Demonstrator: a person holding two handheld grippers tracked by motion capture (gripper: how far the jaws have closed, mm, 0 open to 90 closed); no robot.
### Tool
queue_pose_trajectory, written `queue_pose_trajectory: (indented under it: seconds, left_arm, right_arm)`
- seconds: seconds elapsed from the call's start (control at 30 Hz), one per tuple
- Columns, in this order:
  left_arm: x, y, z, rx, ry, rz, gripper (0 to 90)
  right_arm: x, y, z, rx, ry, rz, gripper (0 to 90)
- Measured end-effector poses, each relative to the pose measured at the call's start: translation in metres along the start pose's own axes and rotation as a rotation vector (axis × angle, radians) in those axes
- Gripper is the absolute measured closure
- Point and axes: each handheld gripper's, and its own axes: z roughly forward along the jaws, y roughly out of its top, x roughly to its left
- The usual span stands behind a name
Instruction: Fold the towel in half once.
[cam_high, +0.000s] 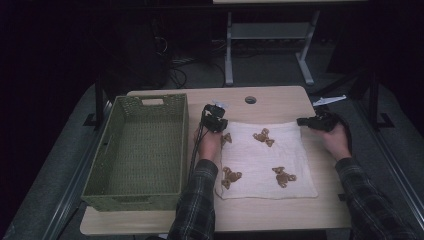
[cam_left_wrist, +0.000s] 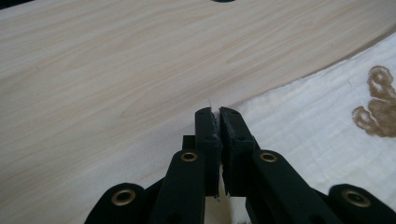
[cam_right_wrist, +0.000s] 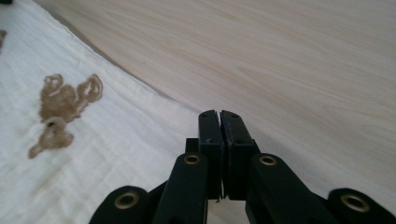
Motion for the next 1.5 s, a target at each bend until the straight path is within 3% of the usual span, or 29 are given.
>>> queue_pose_trajectory:
  seconds: [0.33, 0.67, 0.87, 1.03, 1.5]
  left_arm:
    - [-0.010, -0.008, -0.024, -0.032, -0.004, 0.012, 86.3]
    - [-0.024, -0.017, -0.050, -0.044, -0.010, 0.016, 86.3]
    - [-0.034, -0.024, -0.067, -0.045, -0.013, 0.042, 86.3]
    - [-0.041, -0.031, -0.078, -0.038, -0.008, 0.076, 86.3]
    - [-0.059, -0.053, -0.105, -0.056, -0.014, 0.104, 86.3]
  right_arm:
    - [0.011, -0.010, -0.026, -0.053, 0.027, -0.031, 88.2]
    - [0.031, -0.027, -0.047, -0.077, 0.034, -0.067, 88.3]
    - [0.043, -0.038, -0.062, -0.107, 0.042, -0.085, 88.3]
    - [0.053, -0.045, -0.071, -0.093, 0.050, -0.094, 88.2]
    - [0.077, -0.068, -0.095, -0.088, 0.074, -0.130, 88.2]
